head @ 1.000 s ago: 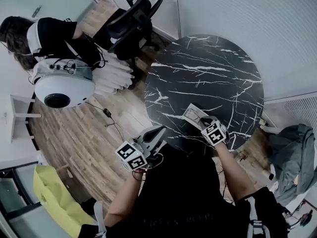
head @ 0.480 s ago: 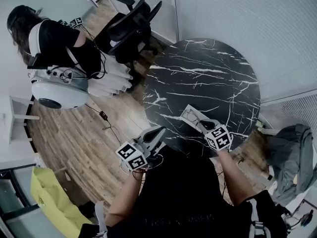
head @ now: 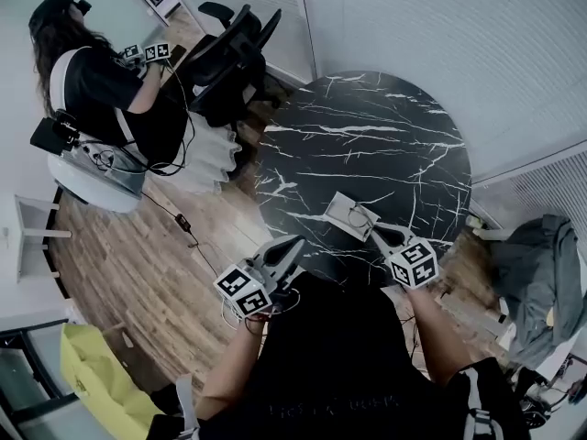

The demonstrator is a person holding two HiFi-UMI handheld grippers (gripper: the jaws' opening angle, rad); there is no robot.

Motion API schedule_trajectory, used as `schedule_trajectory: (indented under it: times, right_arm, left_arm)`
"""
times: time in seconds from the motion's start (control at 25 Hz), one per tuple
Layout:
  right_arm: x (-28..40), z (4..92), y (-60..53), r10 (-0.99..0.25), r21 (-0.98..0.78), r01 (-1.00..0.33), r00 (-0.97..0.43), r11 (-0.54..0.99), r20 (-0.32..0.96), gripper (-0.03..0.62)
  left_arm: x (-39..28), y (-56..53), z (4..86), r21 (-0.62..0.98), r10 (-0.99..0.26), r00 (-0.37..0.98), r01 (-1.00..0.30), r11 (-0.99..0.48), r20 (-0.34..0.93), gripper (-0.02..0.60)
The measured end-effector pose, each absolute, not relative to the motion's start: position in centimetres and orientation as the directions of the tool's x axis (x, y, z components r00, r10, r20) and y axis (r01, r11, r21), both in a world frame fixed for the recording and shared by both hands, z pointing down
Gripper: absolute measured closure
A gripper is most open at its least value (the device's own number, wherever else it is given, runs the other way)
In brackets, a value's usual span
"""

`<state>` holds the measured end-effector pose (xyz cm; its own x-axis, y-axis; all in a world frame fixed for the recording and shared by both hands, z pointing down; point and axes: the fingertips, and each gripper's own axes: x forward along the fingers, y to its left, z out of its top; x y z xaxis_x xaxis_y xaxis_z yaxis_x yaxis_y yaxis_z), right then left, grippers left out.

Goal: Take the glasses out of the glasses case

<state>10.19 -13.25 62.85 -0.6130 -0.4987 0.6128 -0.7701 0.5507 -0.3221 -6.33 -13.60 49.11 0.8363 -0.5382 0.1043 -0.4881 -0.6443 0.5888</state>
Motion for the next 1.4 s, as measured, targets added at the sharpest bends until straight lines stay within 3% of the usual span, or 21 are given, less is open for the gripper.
schedule_trajectory:
  times: [0.6, 1.4]
  right_arm:
    - [13.1, 57.3, -11.0, -0.619, -0.4, -0.79, -0.613, 0.465, 0.491, 0.559]
    - [15.1, 54.5, -8.6, -0.699, -0.413, -0.81, -0.576, 0.417, 0.424, 0.559]
  left_arm:
    - [-5.2, -13.0, 49.1, 0.566, -0.482, 0.871, -0.443, -0.695, 0.091, 0.563]
    - [-5.5, -13.0, 49.1, 0.58, -0.487, 0.87, -0.438, -0.687, 0.079, 0.563]
